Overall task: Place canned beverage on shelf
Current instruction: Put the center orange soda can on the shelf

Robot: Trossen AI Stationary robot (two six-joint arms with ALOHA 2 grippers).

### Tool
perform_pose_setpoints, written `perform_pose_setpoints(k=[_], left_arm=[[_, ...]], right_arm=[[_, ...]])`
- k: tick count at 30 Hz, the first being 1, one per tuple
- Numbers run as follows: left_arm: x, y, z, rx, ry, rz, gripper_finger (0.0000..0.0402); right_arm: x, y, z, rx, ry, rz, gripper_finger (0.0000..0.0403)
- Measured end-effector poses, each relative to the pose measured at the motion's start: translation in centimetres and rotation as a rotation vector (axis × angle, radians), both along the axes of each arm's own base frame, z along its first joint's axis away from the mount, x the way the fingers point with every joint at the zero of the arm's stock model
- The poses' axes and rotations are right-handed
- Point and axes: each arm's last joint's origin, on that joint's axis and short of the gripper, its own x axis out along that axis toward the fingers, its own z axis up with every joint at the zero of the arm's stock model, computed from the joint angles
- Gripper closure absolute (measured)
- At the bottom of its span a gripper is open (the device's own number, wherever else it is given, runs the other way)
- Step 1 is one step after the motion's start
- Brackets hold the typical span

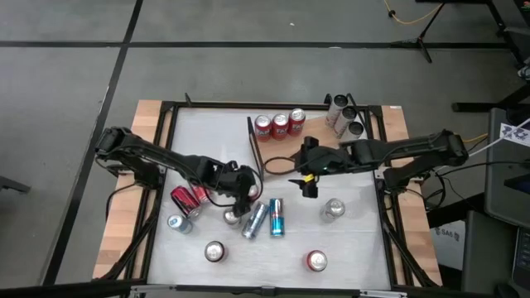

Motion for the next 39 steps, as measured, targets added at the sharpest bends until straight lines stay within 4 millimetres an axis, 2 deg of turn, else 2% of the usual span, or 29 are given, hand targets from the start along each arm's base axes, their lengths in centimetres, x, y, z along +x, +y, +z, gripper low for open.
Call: perform_pose_setpoints(k=[5,11,16,20,28,33,39], left_arm=[[0.4,-0.3,2.5,-0.078,-0.014,-0.044,0.0124],[1.7,-0.5,6.9,-0.117,-0.189,-0.13,0.0123],[2.9,1.1,10.2,-0.067,-0.377,-0.145,0.0123],[3.6,3.5,11.6,-0.003,-0.472,-0.14,0.0123],[4.0,9.4,11.4,0.12,-0.472,-0.078,0.0123],[5.0,12.1,9.4,0.131,-0.401,-0.073,0.0123],[6.7,14.0,6.3,0.136,-0.312,-0.076,0.0123]], right_arm=[[-2.1,-0.3,1.8,0.004,-0.033,0.0,0.0061],[-4.7,-0.6,3.5,0.004,-0.072,0.003,0.0061],[-6.1,-0.9,4.6,-0.018,-0.108,0.008,0.0061],[-6.4,-1.0,4.8,-0.03,-0.12,-0.005,0.0061],[-6.4,-1.1,4.7,-0.053,-0.112,-0.036,0.0061],[-6.4,-1.1,4.7,-0.051,-0.112,-0.037,0.0061],[-6.4,-1.1,4.7,-0.05,-0.112,-0.037,0.0061]])
